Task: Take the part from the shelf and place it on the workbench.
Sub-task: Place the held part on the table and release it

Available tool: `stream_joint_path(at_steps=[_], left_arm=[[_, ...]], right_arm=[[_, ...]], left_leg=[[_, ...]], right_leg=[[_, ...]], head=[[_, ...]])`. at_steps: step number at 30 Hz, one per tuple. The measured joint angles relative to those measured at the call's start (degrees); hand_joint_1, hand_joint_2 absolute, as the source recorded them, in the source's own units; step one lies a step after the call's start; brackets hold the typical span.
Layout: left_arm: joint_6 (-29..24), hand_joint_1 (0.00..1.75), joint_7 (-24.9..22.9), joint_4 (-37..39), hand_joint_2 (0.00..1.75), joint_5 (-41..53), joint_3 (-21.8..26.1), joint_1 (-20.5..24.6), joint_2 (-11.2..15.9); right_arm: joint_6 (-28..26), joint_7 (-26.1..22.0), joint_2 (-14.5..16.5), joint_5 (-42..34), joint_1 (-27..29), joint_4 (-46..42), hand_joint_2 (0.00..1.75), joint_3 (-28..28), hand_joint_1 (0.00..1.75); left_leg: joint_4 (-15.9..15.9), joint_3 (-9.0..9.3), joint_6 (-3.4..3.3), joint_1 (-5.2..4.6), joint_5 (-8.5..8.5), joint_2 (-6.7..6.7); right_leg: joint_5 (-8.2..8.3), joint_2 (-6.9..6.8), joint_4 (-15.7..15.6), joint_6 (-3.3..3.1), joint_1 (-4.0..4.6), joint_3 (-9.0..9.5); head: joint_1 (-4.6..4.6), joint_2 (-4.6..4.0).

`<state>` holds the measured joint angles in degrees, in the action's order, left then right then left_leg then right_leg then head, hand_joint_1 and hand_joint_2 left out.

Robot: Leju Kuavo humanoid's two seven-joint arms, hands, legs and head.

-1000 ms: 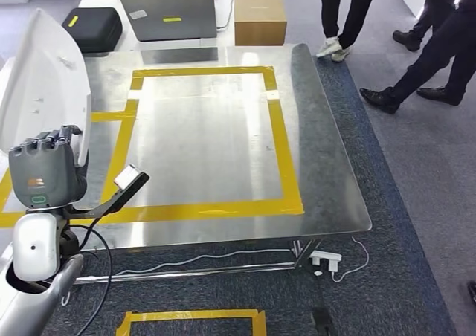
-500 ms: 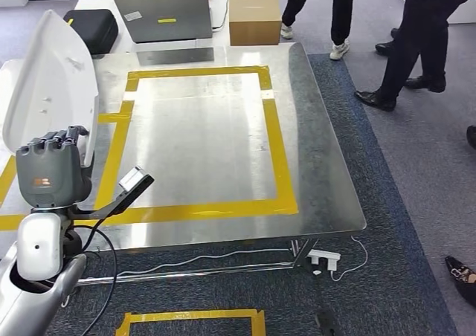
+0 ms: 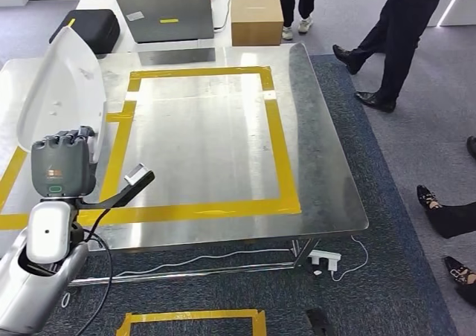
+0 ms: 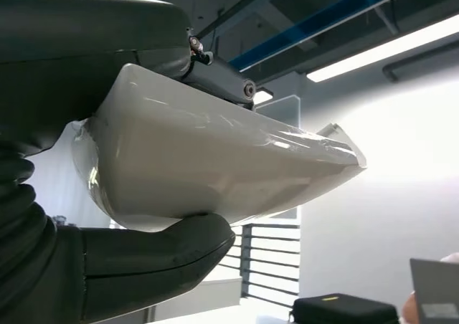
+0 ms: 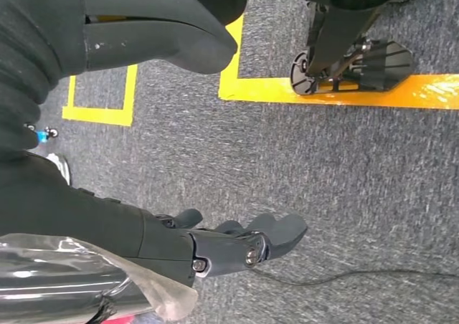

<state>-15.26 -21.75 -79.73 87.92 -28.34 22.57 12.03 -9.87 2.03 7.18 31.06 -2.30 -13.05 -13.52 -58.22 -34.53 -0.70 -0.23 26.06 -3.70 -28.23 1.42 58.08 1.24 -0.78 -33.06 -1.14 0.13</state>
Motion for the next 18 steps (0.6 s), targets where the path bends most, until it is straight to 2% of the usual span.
stream_joint_path(at_steps=[9,18], left_arm=[[3.59,1.75,-2.3,14.77,1.75,0.0,-0.47,7.65,-1.02],[6.61,1.75,-3.68,22.22,1.75,0.01,-0.67,11.33,-2.0]], right_arm=[[0.64,-0.14,0.25,2.19,-0.37,0.02,1.75,-1.58,0.0],[0.91,-0.3,0.25,2.87,-0.51,0.02,1.75,-2.96,0.0]], left_leg=[[-0.02,0.01,0.01,0.01,-0.02,0.01],[-0.02,-0.01,0.01,0.01,-0.01,0.01]], right_leg=[[0.06,0.04,0.0,0.04,0.0,0.0],[0.05,0.04,0.0,0.04,0.0,-0.01]], head=[[0.01,0.0],[-0.01,0.0]])
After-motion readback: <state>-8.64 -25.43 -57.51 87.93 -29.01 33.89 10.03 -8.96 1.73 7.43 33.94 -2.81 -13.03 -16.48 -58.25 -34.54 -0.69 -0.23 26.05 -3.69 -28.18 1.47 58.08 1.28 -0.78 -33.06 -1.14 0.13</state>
